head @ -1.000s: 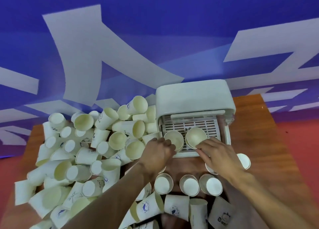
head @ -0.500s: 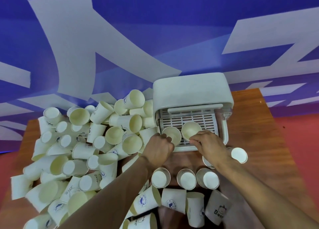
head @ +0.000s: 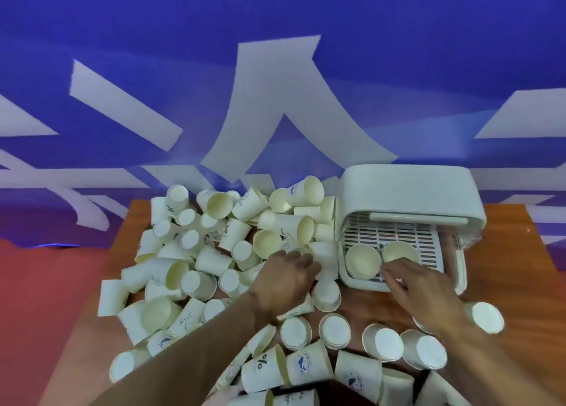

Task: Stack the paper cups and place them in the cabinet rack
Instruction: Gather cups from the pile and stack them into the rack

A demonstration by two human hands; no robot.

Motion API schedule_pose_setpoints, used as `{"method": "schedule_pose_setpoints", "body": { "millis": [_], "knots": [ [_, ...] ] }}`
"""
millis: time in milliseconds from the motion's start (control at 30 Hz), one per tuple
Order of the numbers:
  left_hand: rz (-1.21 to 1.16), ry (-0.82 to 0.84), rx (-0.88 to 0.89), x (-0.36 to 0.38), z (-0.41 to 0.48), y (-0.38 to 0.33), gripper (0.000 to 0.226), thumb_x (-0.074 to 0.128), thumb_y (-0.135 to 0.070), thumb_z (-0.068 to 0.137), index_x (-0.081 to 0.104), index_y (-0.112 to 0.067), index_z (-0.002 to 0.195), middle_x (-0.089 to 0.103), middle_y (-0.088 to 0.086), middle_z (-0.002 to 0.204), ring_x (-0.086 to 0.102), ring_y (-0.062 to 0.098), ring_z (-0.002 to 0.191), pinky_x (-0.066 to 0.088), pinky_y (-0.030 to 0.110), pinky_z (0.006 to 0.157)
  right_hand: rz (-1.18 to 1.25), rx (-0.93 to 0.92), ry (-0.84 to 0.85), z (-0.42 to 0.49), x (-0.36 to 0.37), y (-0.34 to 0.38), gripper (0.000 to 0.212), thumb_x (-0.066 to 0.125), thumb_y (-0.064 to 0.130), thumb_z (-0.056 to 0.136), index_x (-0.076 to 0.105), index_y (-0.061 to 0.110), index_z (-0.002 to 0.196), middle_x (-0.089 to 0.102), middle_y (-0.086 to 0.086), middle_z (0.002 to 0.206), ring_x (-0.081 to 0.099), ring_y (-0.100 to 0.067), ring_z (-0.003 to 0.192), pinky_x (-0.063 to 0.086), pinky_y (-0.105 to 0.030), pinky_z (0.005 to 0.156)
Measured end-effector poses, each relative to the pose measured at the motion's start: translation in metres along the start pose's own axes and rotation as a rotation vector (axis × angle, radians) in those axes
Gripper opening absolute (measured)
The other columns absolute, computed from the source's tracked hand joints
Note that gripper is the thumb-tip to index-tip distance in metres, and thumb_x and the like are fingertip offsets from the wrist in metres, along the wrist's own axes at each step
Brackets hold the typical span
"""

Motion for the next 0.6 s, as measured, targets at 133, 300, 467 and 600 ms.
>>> {"method": "schedule_pose_setpoints", "body": {
  "millis": [133, 300, 467, 600],
  "knots": [
    [0.019, 0.044, -0.169, 0.000, -0.048, 0.074, 0.011, 0.064, -0.014, 0.069, 0.061, -0.020, 0.078, 0.054, -0.004, 0.068, 0.052, 0.020, 0.055, 0.040, 0.028, 0.044, -0.041, -0.130, 0.079, 0.021, 0.017, 0.077, 0.014, 0.058, 0.035, 0.094, 0.070, 0.030, 0.091, 0.069, 0.016, 0.088, 0.067, -0.011, 0.069, 0.052, -0.031, 0.052],
    [0.055, 0.128, -0.312, 0.006, -0.092, 0.138, 0.015, 0.073, -0.015, 0.063, 0.059, -0.020, 0.067, 0.053, -0.004, 0.061, 0.053, 0.021, 0.049, 0.030, 0.025, 0.040, 0.022, -0.074, 0.116, 0.067, 0.036, 0.136, 0.019, 0.059, 0.034, 0.094, 0.070, 0.028, 0.107, 0.070, 0.012, 0.105, 0.069, -0.019, 0.086, 0.053, -0.035, 0.067],
    [0.052, 0.184, -0.370, 0.019, -0.118, 0.182, 0.026, 0.081, -0.020, 0.055, 0.059, -0.022, 0.069, 0.057, -0.006, 0.065, 0.055, 0.020, 0.052, 0.034, 0.025, 0.041, 0.020, 0.140, 0.128, 0.110, 0.055, 0.142, 0.034, 0.056, 0.045, 0.094, 0.066, 0.017, 0.110, 0.072, -0.001, 0.103, 0.067, -0.025, 0.095, 0.053, -0.040, 0.080],
    [0.227, 0.213, -0.213, 0.011, -0.102, 0.204, 0.030, 0.075, -0.009, 0.067, 0.063, -0.018, 0.093, 0.060, 0.003, 0.089, 0.059, 0.023, 0.069, 0.036, 0.031, 0.051, -0.015, 0.310, 0.216, 0.122, 0.074, 0.128, 0.044, 0.049, 0.063, 0.090, 0.069, 0.024, 0.096, 0.073, 0.004, 0.096, 0.066, -0.022, 0.092, 0.051, -0.035, 0.079]
  ]
}}
Point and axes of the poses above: each hand's wrist, its own z-axis towards the middle knuckle, its own x-axis out of the palm, y = z × x, the point moved 10 cm from there along z, towards the middle knuckle
